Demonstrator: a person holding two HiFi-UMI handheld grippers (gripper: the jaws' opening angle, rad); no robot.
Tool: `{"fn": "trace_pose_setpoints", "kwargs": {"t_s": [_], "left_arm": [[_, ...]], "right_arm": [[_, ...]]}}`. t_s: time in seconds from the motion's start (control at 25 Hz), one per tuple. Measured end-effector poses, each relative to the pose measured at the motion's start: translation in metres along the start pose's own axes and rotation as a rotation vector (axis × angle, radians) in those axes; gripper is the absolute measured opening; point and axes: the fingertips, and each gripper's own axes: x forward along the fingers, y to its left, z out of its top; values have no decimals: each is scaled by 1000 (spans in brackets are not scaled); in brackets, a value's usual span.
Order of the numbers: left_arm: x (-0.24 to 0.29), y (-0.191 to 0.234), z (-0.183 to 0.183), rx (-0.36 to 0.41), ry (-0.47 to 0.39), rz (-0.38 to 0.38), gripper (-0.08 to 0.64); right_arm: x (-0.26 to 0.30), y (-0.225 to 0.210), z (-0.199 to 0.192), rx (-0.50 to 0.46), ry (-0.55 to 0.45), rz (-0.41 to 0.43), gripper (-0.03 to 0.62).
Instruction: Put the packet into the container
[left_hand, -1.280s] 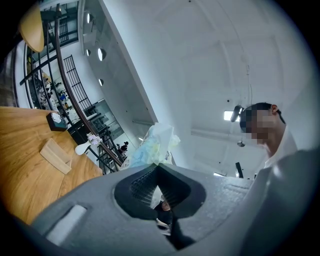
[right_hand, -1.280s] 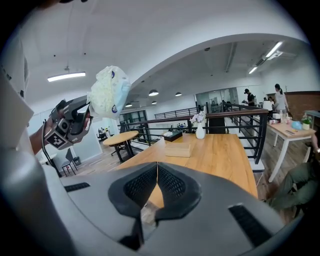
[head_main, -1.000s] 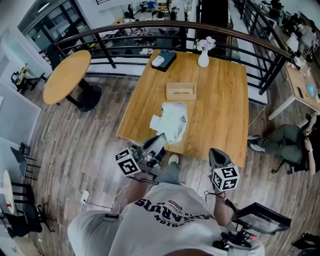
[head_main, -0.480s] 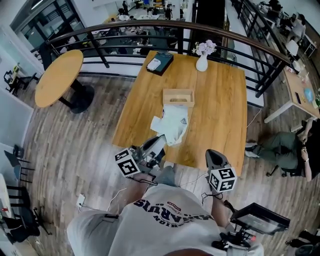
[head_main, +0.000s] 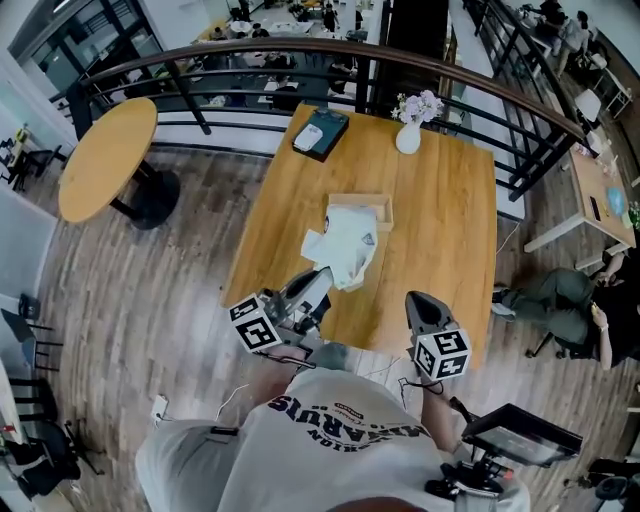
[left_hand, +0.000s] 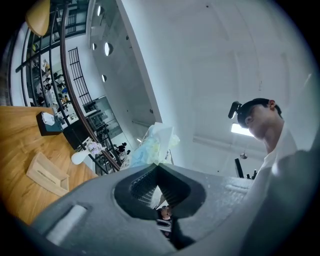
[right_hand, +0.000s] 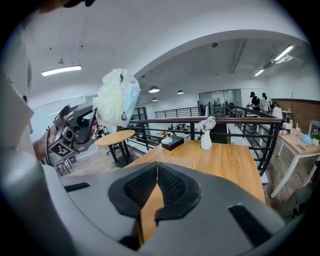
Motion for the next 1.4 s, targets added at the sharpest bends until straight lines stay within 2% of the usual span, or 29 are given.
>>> {"fn": "trace_pose_setpoints", "kwargs": {"t_s": [0.36, 0.48, 0.64, 0.8, 1.0, 1.12, 1.4], "left_arm": [[9, 27, 20, 19, 11, -39, 5], [7, 36, 25, 19, 16, -34, 5], [9, 41, 31, 7, 1, -20, 5], [11, 35, 26, 20, -12, -9, 5], [4, 36, 18, 17, -38, 24, 5], [6, 36, 14, 21, -20, 32, 5], [37, 61, 29, 31, 37, 48, 5]], "right_arm": [[25, -3, 16, 2, -34, -31, 11], [26, -2, 27, 14, -69, -52, 11], [26, -3, 48, -15, -121, -59, 11], [15, -12, 58, -28, -164, -62, 9], [16, -20, 51, -65, -148, -47, 10], [11, -25, 50, -54, -152, -53, 10], [30, -43, 62, -30, -152, -55, 11]]}}
